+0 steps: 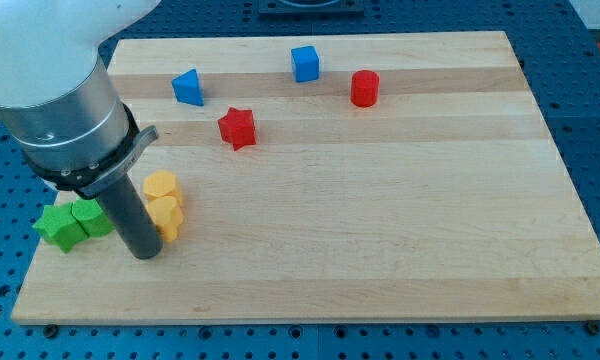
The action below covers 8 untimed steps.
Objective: Slide the yellow heart along with yellow hexagon up a bit
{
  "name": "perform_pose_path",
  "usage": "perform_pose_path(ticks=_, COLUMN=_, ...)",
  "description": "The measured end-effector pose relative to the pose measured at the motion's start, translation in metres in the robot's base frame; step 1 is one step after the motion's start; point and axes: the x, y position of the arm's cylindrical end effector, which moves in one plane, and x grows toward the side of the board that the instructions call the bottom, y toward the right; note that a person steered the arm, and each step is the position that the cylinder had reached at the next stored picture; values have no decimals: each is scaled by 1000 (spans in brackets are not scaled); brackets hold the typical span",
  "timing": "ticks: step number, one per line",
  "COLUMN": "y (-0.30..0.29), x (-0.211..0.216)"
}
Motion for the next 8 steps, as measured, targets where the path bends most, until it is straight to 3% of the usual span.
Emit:
perform_pose_path(ticks=6, y=98, x=-11)
perform_pose_path(ticks=8, y=106, x=-15)
